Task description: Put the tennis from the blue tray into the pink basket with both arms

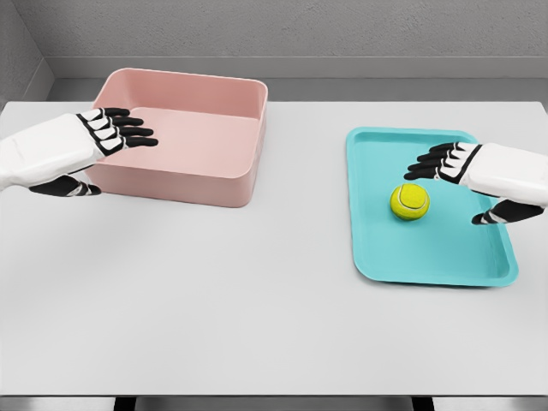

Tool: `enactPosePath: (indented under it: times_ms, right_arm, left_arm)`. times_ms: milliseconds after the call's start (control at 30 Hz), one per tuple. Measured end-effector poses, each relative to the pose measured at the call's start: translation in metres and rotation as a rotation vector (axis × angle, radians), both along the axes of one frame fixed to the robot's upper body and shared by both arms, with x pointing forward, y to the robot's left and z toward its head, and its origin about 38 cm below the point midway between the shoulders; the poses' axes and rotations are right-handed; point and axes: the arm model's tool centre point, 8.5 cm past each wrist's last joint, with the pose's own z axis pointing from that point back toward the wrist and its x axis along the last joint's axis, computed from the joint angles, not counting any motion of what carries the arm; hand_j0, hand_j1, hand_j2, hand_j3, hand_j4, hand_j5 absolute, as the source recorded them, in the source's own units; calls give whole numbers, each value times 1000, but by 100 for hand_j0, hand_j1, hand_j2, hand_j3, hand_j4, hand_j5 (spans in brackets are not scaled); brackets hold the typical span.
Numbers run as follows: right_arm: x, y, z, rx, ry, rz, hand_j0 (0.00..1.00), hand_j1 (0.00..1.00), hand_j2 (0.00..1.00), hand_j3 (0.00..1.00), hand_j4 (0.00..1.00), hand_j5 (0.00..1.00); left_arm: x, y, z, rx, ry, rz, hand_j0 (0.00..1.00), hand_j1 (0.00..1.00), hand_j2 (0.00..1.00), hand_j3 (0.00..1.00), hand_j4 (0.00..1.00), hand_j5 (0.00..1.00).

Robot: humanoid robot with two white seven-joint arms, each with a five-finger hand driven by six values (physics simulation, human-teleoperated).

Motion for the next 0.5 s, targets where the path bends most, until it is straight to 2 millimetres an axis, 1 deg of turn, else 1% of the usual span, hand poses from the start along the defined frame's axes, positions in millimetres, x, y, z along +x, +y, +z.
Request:
enactPosePath:
  times_ms: [167, 233, 300, 500]
  right_arm:
    - [2, 2, 2, -3, -9, 3, 100, 100, 100, 100, 100, 100]
    - [3, 5, -2, 5, -3, 8, 100, 100, 100, 100, 100, 100]
    - [11, 6, 0, 8, -4, 4, 100, 100, 100, 100, 100, 100]
    - [38, 9, -19, -18, 60, -19, 100, 100, 100, 100, 100, 100]
  left_arm:
    - [0, 0, 0, 0, 0, -1, 100, 100, 100, 100, 100, 100]
    - [0, 0, 0, 0, 0, -1, 100, 100, 100, 100, 100, 100]
    - [-1, 0, -2, 1, 5, -1, 100, 100, 100, 100, 100, 100]
    - [-1, 0, -4, 11, 7, -1, 100, 100, 100, 100, 100, 100]
